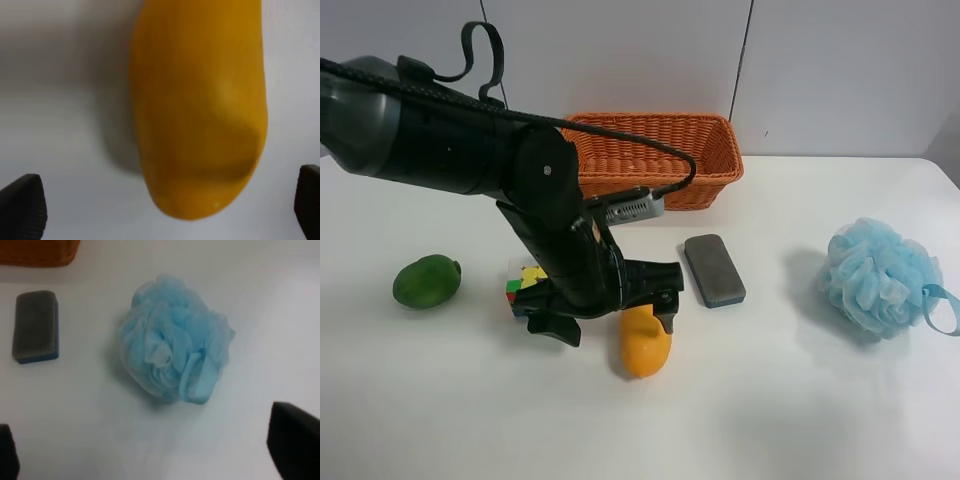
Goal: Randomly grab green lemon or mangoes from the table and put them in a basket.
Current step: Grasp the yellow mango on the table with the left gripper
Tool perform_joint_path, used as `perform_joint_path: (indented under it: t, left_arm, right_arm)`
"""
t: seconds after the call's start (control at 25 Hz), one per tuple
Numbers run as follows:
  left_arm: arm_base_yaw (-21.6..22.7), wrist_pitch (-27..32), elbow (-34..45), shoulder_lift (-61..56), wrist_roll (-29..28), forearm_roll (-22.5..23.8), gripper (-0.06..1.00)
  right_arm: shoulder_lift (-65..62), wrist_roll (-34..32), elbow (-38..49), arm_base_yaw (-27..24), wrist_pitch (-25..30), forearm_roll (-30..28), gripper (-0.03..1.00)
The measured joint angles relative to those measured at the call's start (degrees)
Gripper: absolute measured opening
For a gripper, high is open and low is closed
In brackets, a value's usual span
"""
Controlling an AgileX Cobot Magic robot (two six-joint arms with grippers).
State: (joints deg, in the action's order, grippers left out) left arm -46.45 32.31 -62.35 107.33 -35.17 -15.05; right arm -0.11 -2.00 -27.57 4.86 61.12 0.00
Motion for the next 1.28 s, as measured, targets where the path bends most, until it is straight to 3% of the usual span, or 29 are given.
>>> perform_joint_path:
  t: [0.4,0.96,1.08,1.28]
  left_arm:
    - [0.0,0.3,-7.2,6.5,0.4,-0.4,0.99]
    - [0.0,0.6,-8.6,11.1,1.6,0.3,0.99]
    - [0.0,0.6,-8.6,11.2,1.6,0.3,0.91]
    - [0.0,0.5,-8.6,11.2,1.6,0.3,0.61]
  right_arm:
    - [0.0,0.0,0.0,0.0,0.0,0.0,0.99]
    - [0.0,0.0,0.0,0.0,0.0,0.0,0.99]
    - [0.0,0.0,0.0,0.0,0.0,0.0,0.99]
    - [0.0,0.0,0.0,0.0,0.0,0.0,0.99]
